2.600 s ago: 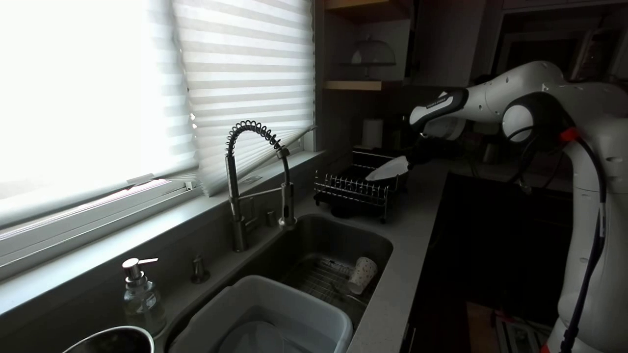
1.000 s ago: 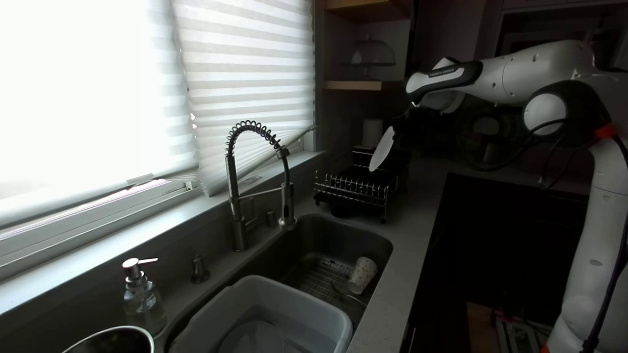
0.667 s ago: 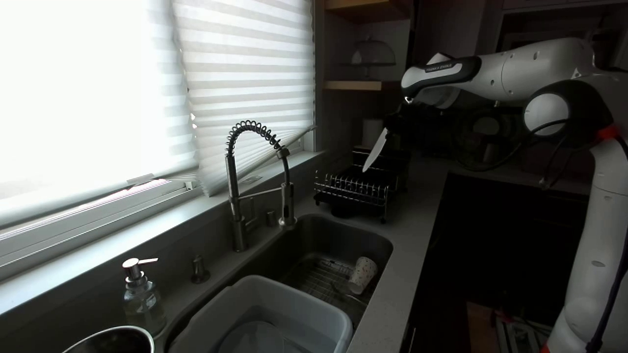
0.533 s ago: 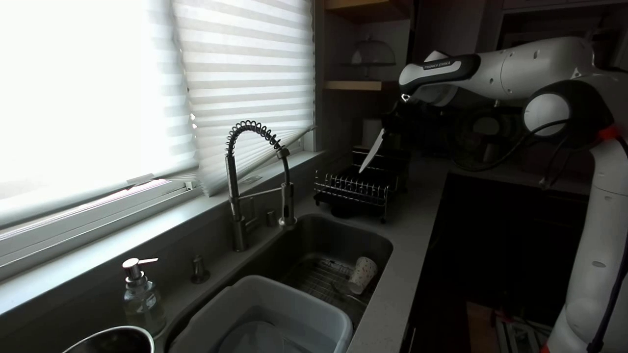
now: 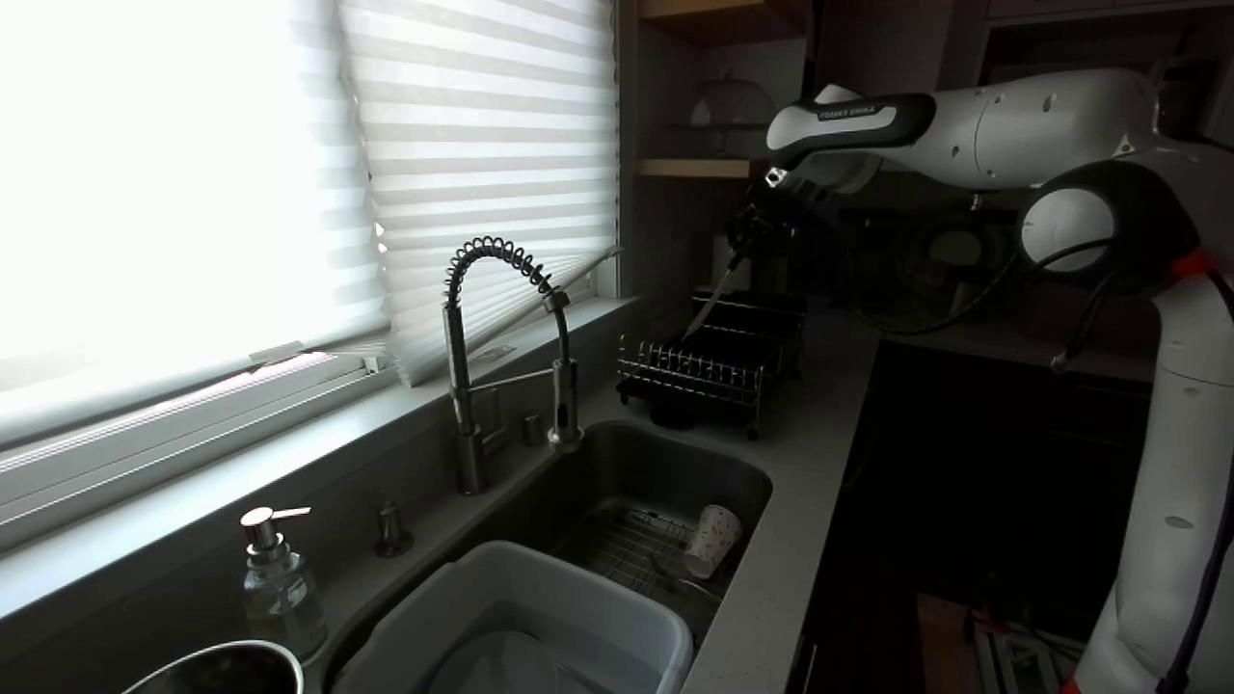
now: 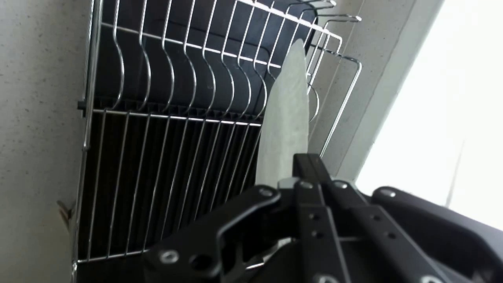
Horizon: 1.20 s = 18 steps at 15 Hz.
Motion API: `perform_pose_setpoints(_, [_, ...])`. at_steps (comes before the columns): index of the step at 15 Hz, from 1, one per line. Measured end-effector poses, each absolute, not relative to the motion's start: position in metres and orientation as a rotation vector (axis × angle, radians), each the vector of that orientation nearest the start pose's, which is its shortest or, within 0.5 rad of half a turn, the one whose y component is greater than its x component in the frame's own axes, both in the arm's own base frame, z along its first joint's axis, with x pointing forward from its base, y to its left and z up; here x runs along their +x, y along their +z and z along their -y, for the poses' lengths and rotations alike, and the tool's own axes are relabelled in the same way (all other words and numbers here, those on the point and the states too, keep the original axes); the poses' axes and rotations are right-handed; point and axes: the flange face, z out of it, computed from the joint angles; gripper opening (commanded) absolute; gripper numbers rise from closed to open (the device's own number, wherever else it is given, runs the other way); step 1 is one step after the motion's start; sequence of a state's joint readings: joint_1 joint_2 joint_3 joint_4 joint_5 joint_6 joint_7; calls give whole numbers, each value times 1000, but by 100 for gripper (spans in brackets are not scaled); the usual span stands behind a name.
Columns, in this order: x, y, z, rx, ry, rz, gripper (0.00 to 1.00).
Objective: Move the white plate forward on the dish rack
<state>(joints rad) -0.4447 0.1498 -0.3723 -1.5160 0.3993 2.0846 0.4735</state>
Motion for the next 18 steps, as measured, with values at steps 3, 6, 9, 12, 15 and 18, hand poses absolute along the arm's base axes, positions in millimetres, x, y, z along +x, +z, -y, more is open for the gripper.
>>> perform_pose_setpoints(3, [471,624,438,-2111,-622,-1853,0])
perform_pose_setpoints(6, [474,623,439,-2086,-579,-1891,0])
perform_pose_setpoints(9, [476,623,440,-2074,-548,-1920,0])
perform_pose_setpoints(12, [480,619,441,-2074,-520,-1937,0])
perform_pose_setpoints(15, [484,610,446,-2074,-502,-1959,0])
perform_pose_setpoints(18, [489,601,452,-2081,-491,-1973,0])
